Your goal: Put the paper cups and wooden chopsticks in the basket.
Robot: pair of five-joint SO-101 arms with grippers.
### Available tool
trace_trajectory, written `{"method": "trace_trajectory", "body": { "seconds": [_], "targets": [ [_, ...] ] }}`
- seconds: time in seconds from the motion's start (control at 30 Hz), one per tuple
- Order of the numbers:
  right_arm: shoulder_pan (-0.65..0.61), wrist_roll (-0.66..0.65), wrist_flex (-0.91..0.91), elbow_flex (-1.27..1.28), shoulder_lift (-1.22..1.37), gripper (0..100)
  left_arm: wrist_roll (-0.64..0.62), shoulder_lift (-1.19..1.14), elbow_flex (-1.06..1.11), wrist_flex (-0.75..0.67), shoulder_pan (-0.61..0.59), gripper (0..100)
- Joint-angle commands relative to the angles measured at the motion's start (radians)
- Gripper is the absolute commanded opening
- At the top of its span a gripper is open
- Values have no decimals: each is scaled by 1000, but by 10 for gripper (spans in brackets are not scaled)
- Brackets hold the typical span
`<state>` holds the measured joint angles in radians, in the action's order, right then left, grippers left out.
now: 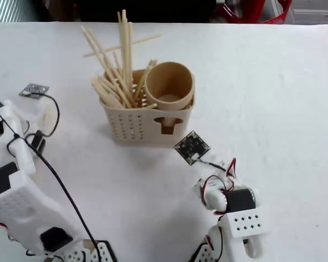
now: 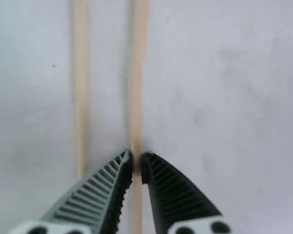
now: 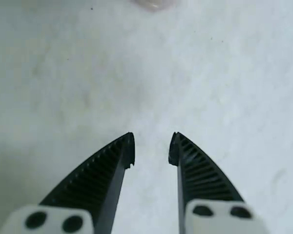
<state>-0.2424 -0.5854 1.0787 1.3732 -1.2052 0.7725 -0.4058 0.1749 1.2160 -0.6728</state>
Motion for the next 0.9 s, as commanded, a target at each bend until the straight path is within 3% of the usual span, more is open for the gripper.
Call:
{"method": "trace_trajectory", "body": {
  "seconds": [0.0,0.17,0.4,0.73,0.87],
  "targets": [
    [4,0,-15,-5,-12,127,-2,15,-31,46,-15,29],
    [4,0,-13,-5,-12,127,-2,15,-196,78,-42,49],
    [4,0,-13,-5,-12,127,11,4,-255,28,-56,237],
    [1,0,-13,-5,-12,127,68,4,-92,-163,-38,236],
    [1,0,-13,-5,-12,127,63,2,-18,-229,-39,149]
  ]
}}
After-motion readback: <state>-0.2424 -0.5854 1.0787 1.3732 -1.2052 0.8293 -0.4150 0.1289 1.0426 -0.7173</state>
